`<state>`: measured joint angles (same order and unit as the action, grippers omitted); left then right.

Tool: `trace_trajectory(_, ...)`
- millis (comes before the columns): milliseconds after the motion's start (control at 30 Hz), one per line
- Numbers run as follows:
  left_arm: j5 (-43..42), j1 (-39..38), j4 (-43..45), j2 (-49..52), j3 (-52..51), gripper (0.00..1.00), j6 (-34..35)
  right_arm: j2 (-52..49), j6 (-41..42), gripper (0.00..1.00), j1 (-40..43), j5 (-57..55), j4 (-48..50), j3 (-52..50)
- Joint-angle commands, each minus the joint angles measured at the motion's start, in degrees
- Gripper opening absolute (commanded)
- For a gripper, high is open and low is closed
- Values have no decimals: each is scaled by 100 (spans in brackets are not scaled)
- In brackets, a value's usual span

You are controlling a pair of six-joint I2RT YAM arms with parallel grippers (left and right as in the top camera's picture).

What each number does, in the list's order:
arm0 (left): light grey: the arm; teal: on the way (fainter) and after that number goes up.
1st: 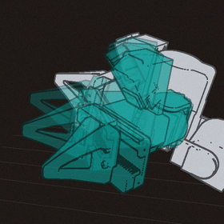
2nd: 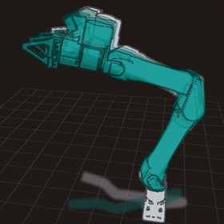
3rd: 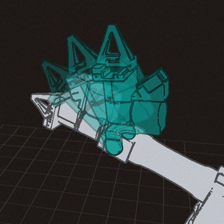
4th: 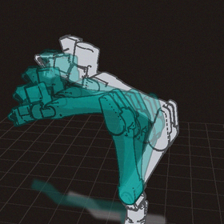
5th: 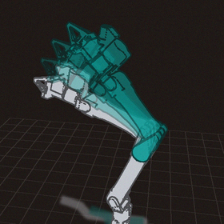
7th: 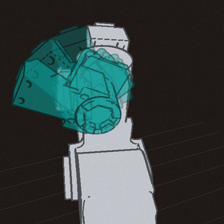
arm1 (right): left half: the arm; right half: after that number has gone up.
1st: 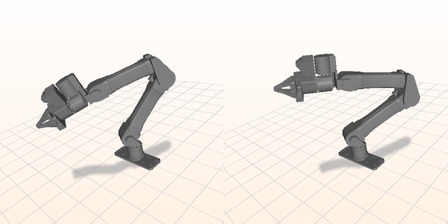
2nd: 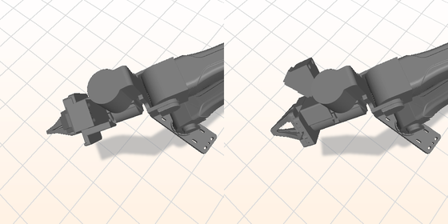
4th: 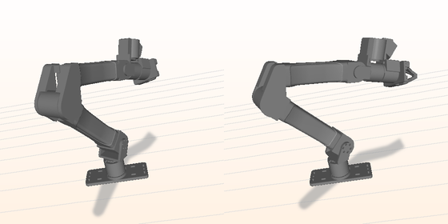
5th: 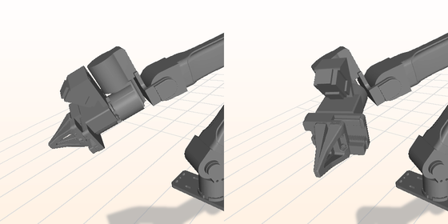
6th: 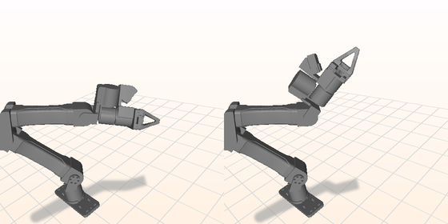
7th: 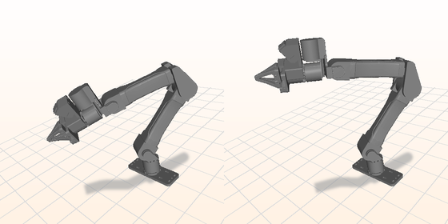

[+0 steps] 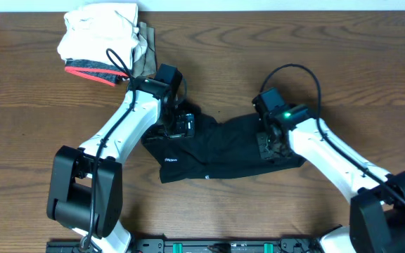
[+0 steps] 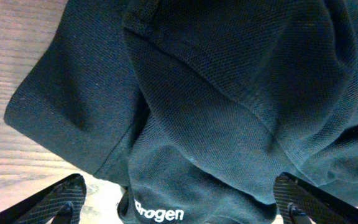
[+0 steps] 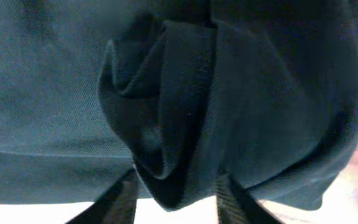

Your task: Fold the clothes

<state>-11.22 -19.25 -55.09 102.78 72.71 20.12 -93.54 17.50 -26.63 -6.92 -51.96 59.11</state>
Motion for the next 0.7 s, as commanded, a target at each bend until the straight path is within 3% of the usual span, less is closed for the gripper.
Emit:
trace_trajectory(0, 7, 2, -15, 7, -50, 98, 74, -264, 142, 26, -131, -280, 7, -37)
trace_trajectory(100, 4, 2, -31, 7, -50, 98, 74, -378, 249, 4, -131, -337, -17, -37)
trace_trajectory(133, 4, 2, -31, 7, -50, 98, 74, -380, 313, 1, -131, -420, -33, -37)
trace_trajectory(667, 7, 2, -28, 7, -50, 98, 74, -343, 848, 1, -131, -787, -1244, 769)
